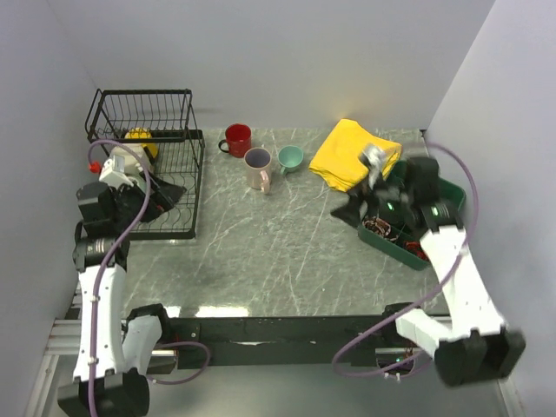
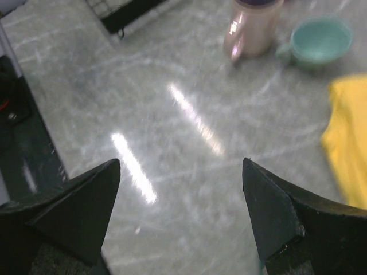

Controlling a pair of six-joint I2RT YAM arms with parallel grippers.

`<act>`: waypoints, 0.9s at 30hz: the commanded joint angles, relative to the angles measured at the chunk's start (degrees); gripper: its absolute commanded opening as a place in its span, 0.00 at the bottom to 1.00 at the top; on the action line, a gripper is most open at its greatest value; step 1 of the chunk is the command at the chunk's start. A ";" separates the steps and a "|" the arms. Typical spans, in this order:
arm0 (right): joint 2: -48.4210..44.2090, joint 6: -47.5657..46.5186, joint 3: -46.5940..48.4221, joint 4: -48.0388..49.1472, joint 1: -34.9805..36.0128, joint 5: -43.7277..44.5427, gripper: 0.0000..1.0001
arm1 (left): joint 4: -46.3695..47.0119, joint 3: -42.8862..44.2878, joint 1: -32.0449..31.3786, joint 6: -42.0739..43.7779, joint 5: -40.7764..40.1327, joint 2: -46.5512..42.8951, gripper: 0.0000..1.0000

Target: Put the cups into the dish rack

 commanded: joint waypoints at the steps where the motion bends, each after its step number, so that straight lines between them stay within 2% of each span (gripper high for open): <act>1: 14.67 3.85 17.69 -7.46 12.62 15.77 0.92 | 3.83 -4.68 -0.29 -4.72 8.40 -3.95 0.96; 3: 20.49 6.57 28.24 -9.13 15.29 20.33 0.92 | 4.27 -6.53 -0.21 -6.57 9.46 -4.57 0.96; 4: 26.35 8.07 35.32 -10.36 17.39 21.15 0.90 | 4.53 -7.32 -0.21 -7.27 9.46 -5.45 0.96; 7: 37.43 13.16 46.85 -10.03 19.68 25.80 0.90 | 4.98 -9.35 -0.21 -8.42 8.68 -8.25 0.96; 12: 51.17 23.28 59.45 -5.72 23.03 32.92 0.93 | 4.36 -10.75 -0.21 -7.63 8.41 -11.34 0.96; 16: 66.44 25.75 77.87 -9.74 25.49 41.44 0.93 | 3.66 -11.11 -0.21 -7.46 6.74 -12.31 0.96; 18: 70.77 27.24 82.05 -10.11 26.02 44.09 0.92 | 4.27 -11.81 -0.21 -7.98 6.65 -12.31 0.96; 21: 75.79 27.42 82.85 -6.34 26.63 48.13 0.89 | 5.50 -12.16 -0.21 -8.78 7.00 -11.79 0.96; 22: 76.67 27.85 83.81 -6.16 26.46 48.31 0.84 | 5.50 -12.16 -0.21 -8.86 7.09 -11.35 0.96; 27: 80.81 27.68 85.32 -5.10 26.55 47.27 0.72 | 6.12 -12.16 -0.29 -9.04 7.97 -10.38 0.96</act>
